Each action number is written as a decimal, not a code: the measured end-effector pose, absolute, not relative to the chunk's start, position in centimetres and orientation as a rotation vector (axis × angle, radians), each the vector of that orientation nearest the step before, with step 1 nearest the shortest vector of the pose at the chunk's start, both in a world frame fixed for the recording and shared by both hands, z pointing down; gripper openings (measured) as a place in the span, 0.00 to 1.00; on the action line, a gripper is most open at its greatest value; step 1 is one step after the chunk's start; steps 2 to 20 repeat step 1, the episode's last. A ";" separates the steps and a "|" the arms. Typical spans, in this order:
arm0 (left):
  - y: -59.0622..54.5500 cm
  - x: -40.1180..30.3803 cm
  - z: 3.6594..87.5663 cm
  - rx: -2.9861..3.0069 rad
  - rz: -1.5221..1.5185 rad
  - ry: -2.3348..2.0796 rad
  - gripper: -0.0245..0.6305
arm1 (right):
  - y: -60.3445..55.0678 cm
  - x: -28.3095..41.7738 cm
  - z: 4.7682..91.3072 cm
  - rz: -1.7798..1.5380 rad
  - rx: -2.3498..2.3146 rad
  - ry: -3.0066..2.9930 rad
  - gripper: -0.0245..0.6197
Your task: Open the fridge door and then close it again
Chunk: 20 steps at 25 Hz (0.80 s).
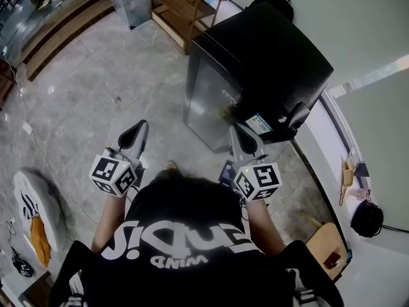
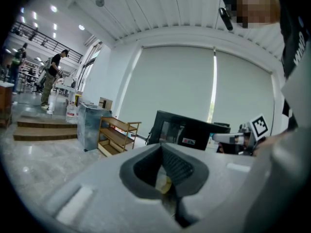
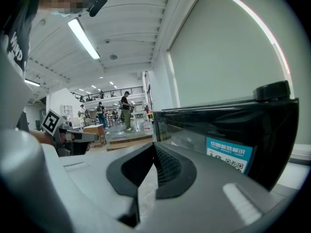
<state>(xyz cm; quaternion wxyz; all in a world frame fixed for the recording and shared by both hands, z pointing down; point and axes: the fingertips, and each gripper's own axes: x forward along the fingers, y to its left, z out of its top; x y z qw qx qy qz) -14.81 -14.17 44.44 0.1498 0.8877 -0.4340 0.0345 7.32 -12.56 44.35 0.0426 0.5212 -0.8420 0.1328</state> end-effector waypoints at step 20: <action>-14.1 -14.9 44.5 2.547 0.097 -1.248 0.04 | -12.5 7.3 44.3 0.405 1.593 -2.578 0.03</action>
